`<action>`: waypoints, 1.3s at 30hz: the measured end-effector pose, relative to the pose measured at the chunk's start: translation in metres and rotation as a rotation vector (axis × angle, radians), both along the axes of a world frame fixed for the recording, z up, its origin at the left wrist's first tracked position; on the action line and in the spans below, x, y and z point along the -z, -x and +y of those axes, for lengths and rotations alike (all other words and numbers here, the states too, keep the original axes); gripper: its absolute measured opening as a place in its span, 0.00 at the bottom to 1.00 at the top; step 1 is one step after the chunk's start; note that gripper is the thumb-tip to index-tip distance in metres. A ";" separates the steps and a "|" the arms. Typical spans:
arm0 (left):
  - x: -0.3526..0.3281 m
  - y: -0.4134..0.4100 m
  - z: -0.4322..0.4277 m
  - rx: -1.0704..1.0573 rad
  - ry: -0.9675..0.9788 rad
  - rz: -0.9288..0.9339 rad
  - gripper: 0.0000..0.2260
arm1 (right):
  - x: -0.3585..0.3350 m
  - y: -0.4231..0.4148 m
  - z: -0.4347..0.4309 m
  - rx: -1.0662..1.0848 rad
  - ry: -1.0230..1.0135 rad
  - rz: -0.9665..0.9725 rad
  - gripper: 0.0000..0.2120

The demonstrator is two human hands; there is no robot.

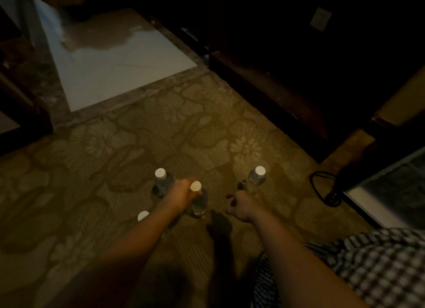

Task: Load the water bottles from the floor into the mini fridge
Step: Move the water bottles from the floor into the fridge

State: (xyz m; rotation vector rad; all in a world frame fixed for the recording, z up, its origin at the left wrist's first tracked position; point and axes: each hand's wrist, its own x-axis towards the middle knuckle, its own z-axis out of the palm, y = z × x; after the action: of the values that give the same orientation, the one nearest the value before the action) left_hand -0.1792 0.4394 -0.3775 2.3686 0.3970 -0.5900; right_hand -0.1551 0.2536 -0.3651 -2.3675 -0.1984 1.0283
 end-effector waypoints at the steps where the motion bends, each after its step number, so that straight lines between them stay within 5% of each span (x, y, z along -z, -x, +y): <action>1: -0.005 0.003 0.000 0.022 0.023 -0.071 0.13 | -0.003 0.001 -0.001 -0.001 -0.011 -0.013 0.27; 8: -0.074 0.009 -0.027 0.153 0.137 -0.450 0.13 | -0.040 0.004 -0.011 -0.015 -0.171 -0.199 0.41; 17: -0.182 -0.013 -0.077 0.291 0.161 -0.746 0.14 | -0.133 0.001 -0.054 0.061 -0.395 -0.499 0.30; 22: -0.240 -0.021 -0.119 0.418 0.213 -0.897 0.20 | -0.183 0.008 -0.099 0.078 -0.479 -0.718 0.33; 39: -0.284 -0.045 -0.380 0.867 0.380 -0.972 0.12 | -0.229 0.047 -0.342 0.444 -0.211 -0.950 0.31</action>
State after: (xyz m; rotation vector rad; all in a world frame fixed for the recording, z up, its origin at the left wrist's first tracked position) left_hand -0.1342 0.0598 -0.0932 2.0538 -1.0962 0.1852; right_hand -0.2020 -0.0879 -0.1357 -2.3544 -0.1004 -0.3448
